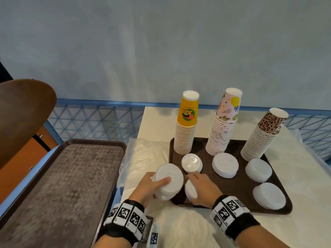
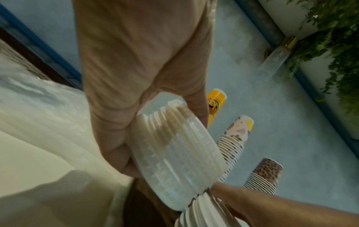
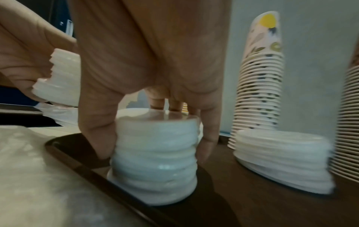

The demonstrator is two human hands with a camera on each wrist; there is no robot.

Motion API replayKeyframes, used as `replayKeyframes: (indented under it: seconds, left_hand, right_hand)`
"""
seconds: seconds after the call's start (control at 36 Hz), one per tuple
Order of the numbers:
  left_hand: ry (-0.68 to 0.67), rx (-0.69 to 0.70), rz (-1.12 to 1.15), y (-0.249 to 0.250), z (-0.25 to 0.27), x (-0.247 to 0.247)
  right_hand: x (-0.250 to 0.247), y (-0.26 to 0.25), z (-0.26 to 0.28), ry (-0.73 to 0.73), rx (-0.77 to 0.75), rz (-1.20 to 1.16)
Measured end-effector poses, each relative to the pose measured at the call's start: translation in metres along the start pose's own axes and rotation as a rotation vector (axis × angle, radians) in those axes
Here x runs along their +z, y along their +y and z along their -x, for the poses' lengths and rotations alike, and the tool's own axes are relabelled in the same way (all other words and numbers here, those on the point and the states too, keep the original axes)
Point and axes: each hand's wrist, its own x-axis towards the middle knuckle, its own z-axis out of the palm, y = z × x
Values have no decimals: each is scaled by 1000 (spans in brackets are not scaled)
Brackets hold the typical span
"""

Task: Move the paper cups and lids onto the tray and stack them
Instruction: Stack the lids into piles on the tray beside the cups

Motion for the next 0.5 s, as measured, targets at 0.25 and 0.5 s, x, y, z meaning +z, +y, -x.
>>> replayKeyframes:
  seconds: [0.25,0.5]
  left_hand:
    - [-54,37,-95,-9,-7,54]
    - [1,82,-184,-40,-43,65]
  right_hand:
    - [-13,49,28,5,92,25]
    - [-15,72,40,7,122,-26]
